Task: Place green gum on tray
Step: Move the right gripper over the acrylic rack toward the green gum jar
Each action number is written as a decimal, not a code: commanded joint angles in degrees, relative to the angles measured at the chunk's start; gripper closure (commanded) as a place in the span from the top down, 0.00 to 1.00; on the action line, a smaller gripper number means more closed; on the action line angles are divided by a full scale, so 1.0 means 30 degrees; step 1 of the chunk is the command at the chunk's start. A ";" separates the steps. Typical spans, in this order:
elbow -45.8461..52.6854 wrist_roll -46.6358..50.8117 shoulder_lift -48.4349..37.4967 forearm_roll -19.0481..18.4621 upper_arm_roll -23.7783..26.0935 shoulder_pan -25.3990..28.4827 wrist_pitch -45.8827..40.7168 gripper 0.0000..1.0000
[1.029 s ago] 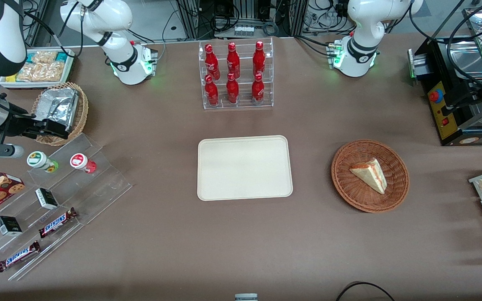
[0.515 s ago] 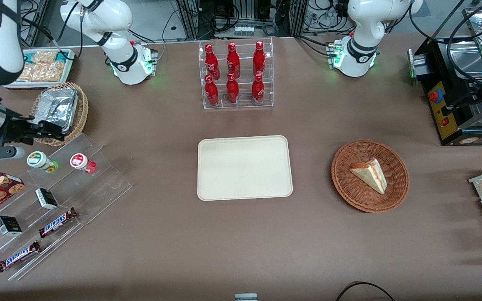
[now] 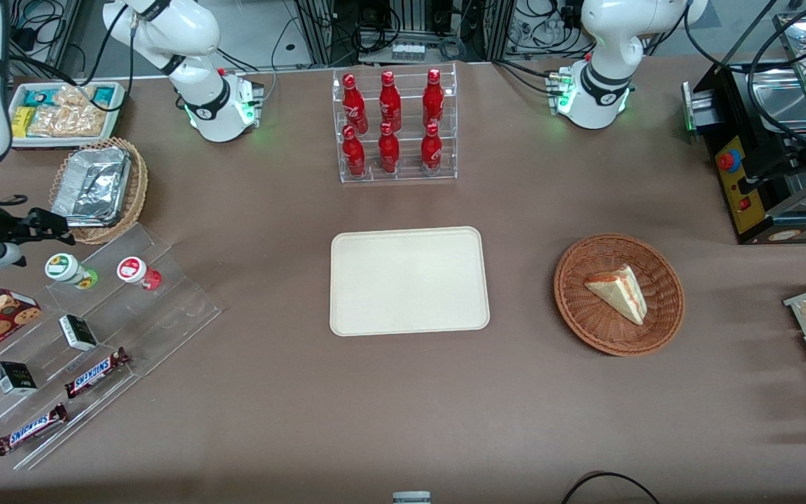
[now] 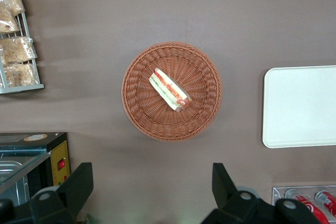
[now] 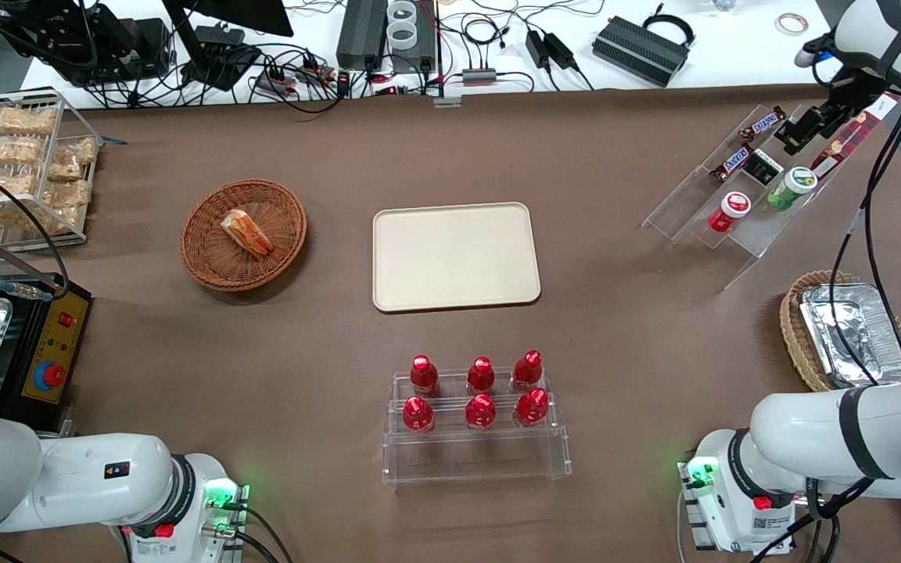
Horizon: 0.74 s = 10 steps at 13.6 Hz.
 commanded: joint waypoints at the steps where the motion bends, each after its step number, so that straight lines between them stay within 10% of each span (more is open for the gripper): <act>1: -0.0868 -0.2585 0.0026 -0.0031 0.0099 -0.0616 0.1333 1.00; 10: -0.3419 -0.6108 0.0318 0.0642 0.0099 -0.1731 0.5203 1.00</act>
